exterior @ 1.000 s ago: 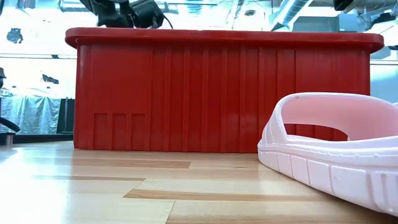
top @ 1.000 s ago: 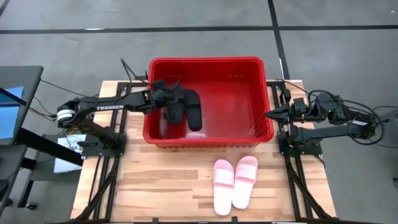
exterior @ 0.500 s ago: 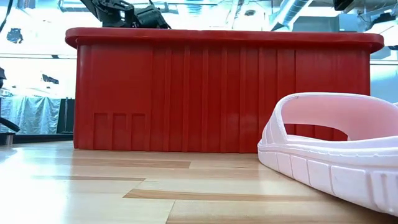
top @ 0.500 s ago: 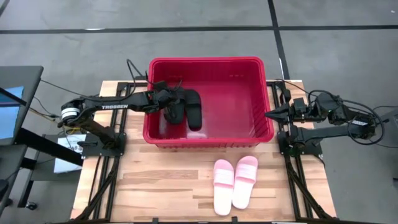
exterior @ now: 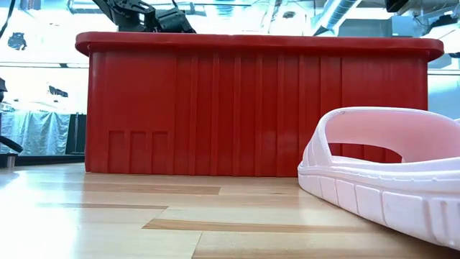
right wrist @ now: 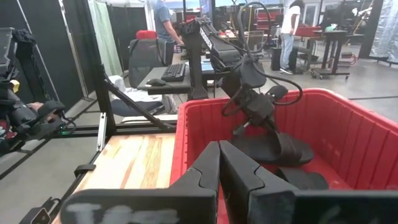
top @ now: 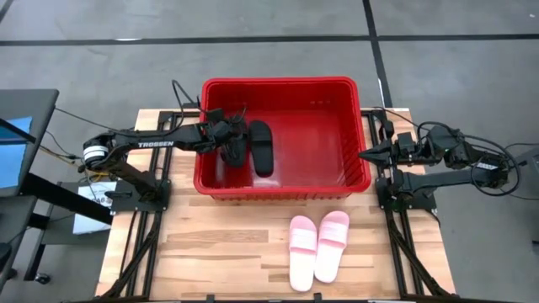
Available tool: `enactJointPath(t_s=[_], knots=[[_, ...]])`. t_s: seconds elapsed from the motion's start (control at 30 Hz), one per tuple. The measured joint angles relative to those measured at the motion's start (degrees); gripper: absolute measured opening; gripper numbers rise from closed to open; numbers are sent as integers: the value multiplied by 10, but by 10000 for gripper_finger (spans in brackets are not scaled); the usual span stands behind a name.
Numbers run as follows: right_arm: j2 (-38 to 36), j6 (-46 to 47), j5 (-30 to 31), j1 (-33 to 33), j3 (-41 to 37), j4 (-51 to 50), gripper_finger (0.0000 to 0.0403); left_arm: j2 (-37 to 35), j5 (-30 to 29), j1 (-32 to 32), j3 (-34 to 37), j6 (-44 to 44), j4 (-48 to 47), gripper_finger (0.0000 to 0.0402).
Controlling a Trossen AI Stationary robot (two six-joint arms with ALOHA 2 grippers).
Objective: Pick and place slides into bin
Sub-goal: Put the black slipper into the red bin
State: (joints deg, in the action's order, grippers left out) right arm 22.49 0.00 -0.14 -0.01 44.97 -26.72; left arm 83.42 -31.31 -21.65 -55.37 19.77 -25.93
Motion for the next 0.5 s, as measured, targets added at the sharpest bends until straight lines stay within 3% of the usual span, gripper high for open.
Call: enactJointPath(t_s=[0.5], knots=[[0,0,0,0,0,0,0,1,11,0,0,5,6,0]])
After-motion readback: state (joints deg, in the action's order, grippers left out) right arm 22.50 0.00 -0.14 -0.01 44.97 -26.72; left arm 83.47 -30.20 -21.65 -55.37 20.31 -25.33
